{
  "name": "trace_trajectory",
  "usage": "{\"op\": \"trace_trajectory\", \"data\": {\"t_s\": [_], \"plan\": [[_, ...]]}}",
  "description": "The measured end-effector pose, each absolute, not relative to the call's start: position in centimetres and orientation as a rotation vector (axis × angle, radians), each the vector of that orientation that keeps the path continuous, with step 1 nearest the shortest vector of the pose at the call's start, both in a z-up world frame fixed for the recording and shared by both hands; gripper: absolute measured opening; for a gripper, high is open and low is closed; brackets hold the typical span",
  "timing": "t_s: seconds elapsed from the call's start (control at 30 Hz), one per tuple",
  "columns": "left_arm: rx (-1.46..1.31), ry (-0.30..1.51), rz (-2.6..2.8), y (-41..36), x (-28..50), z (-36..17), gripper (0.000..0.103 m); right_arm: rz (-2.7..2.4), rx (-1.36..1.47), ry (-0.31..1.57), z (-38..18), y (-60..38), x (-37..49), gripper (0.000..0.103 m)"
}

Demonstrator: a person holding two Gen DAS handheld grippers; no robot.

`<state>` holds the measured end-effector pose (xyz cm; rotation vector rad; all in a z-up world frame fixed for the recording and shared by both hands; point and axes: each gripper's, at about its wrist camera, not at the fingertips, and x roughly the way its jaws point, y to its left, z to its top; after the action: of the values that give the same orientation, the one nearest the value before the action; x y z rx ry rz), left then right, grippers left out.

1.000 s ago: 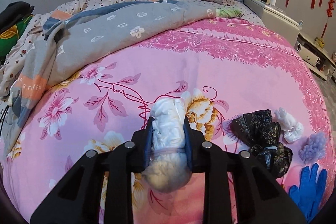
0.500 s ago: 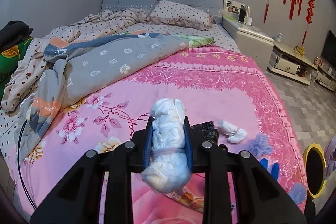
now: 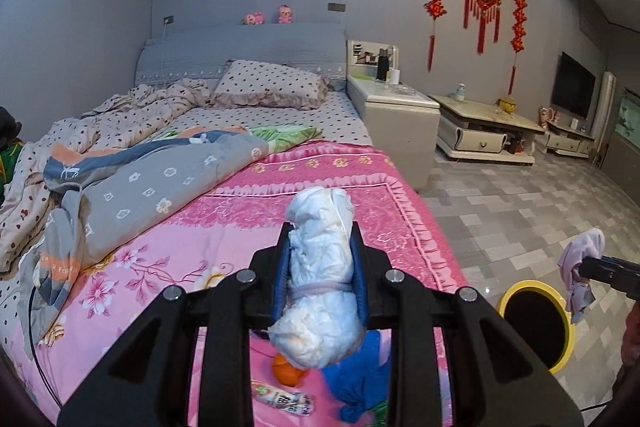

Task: Collect trash
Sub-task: 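Carry the diaper and beige cloth over the yellow-rimmed bin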

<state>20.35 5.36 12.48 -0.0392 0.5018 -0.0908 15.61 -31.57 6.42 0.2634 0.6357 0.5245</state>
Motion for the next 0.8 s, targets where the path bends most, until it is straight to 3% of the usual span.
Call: {"op": "trace_trajectory", "data": {"t_s": [0.4,0.8], "plan": [[-0.010,0.431,-0.342,-8.7,16.9,16.1,0.026,0.376,0.329,0.541,8.0,-40.5,13.3,0.023],[-0.015,0.528,-0.508,-20.3,18.3,12.4,0.026,0.230,0.388,0.532,5.9,-47.8,12.7,0.023]]}}
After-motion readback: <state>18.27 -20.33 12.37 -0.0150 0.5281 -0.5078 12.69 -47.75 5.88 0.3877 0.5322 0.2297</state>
